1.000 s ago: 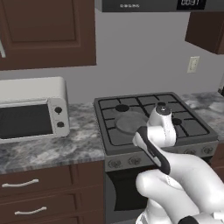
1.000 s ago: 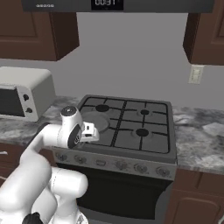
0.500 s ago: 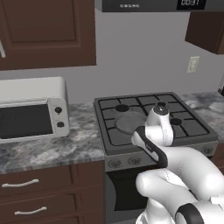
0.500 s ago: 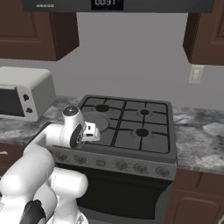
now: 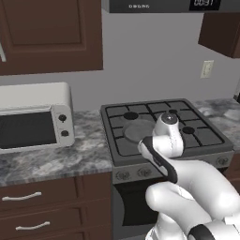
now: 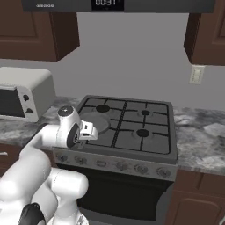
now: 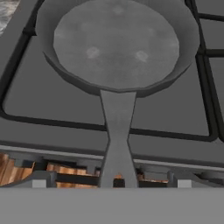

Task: Move the pot and pan from the stove into the sink.

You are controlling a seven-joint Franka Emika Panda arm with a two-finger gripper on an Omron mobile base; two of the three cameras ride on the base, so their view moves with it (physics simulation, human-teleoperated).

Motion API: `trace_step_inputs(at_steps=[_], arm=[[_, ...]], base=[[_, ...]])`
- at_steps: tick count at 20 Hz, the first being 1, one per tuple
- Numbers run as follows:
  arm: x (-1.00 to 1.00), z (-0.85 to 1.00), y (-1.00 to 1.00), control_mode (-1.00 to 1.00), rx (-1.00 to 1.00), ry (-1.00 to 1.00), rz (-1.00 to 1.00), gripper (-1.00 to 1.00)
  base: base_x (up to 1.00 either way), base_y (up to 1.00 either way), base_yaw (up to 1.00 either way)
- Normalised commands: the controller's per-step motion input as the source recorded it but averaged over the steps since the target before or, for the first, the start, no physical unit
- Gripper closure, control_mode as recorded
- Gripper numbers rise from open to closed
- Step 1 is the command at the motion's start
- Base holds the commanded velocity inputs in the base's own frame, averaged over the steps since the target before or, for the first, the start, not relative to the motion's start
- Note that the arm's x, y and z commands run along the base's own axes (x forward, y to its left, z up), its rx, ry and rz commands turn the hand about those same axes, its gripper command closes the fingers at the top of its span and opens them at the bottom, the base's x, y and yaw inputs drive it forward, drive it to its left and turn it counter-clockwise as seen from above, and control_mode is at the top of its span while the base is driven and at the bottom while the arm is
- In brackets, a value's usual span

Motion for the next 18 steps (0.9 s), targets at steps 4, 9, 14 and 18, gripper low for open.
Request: trace_step_inputs(at_steps=[4,9,14,18], arm=[[0.0,0.0,0.0,-1.0,0.0,0.0,0.0,-1.0],[0.0,-0.29,0.0,-1.0,0.0,-0.01,0.0,-1.0],[0.0,-0.36,0.0,-1.0,0.0,-0.02,0.0,-1.0],[0.0,-0.32,0.0,-1.0,0.0,-0.01,0.0,-1.0]], base=[[0.0,0.0,0.0],[0.0,0.0,0.0],[0.0,0.0,0.0],[0.0,0.0,0.0]])
